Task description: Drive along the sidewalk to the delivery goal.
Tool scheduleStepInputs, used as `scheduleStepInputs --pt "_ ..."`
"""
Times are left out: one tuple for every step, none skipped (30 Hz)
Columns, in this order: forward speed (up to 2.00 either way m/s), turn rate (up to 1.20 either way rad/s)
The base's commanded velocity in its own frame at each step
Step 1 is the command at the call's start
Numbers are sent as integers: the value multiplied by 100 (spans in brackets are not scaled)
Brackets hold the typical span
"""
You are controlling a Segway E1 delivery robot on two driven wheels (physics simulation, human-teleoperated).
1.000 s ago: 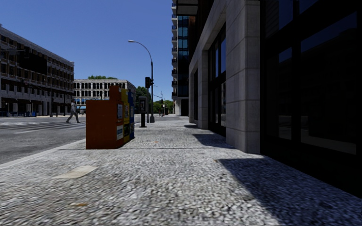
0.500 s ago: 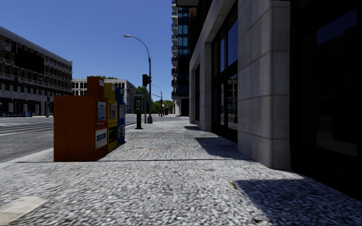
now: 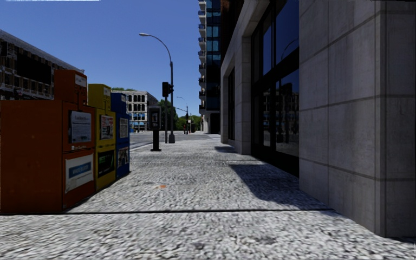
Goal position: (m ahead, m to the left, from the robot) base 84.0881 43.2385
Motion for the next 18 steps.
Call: scheduleStepInputs --pt "200 34" --pt "200 17" --pt "200 0" --pt "200 0" --pt "200 0" --pt "200 0" --pt "200 0" --pt "200 0" --pt "200 0" --pt "200 0" --pt "200 0" --pt "200 0" --pt "200 0" --pt "200 0" --pt "200 0" --pt "200 0" --pt "200 17" --pt "200 17"
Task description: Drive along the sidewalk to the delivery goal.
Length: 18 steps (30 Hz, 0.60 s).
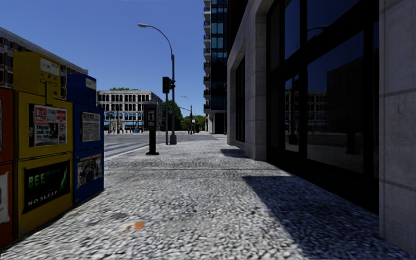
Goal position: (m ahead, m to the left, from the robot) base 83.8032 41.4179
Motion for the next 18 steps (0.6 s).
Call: scheduleStepInputs --pt "200 29" --pt "200 33" --pt "200 32" --pt "200 32" --pt "200 21" --pt "200 3" --pt "200 0" --pt "200 0" --pt "200 0" --pt "200 0" --pt "200 0" --pt "200 0" --pt "200 0" --pt "200 0" --pt "200 0" --pt "200 0" --pt "200 0" --pt "200 0"
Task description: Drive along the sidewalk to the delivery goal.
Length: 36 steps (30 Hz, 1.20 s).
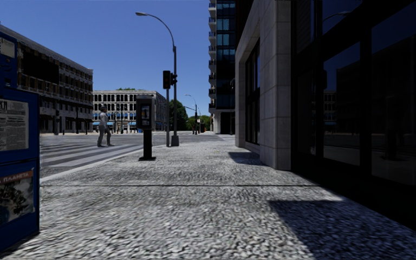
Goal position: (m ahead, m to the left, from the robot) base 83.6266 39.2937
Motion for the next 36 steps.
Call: scheduleStepInputs --pt "200 1" --pt "200 1" --pt "200 1" --pt "200 2" --pt "200 13" --pt "200 27" --pt "200 32" --pt "200 32" --pt "200 30" --pt "200 12" --pt "200 0" --pt "200 0" --pt "200 0" --pt "200 0" --pt "200 0" --pt "200 0" --pt "200 0" --pt "200 0" --pt "200 0" --pt "200 0" --pt "200 0" --pt "200 0" --pt "200 0" --pt "200 0" --pt "200 0" --pt "200 0" --pt "200 0" --pt "200 0" --pt "200 0" --pt "194 0" --pt "192 0" --pt "191 0" --pt "191 0" --pt "191 0" --pt "190 0" --pt "190 4"
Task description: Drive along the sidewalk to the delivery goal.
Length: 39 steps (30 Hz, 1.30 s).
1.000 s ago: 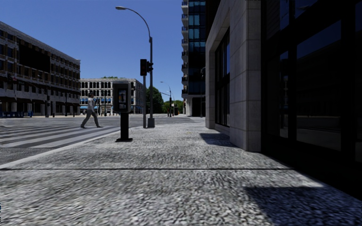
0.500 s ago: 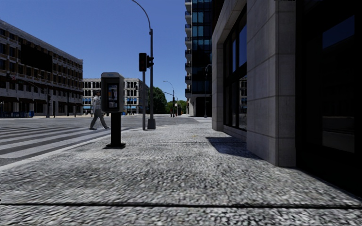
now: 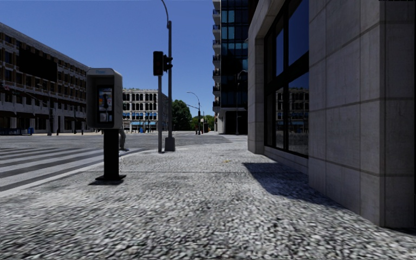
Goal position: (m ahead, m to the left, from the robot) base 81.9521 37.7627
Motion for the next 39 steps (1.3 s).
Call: scheduleStepInputs --pt "190 4" --pt "189 7" --pt "189 9" --pt "189 14" --pt "187 17" --pt "187 17" --pt "181 19" --pt "180 19" --pt "179 19" --pt "179 19" --pt "178 19" --pt "178 18" --pt "178 18" --pt "178 18" --pt "178 18" --pt "178 18" --pt "178 18" --pt "178 18" --pt "178 18" --pt "177 22" --pt "176 29" --pt "174 34" --pt "174 34" --pt "170 36" --pt "166 37" --pt "164 39" --pt "164 39" --pt "164 39" --pt "164 40" --pt "164 40" --pt "164 40" --pt "164 40" --pt "164 41" --pt "164 41" --pt "163 41" --pt "163 41" --pt "163 41" --pt "163 41" --pt "163 41"
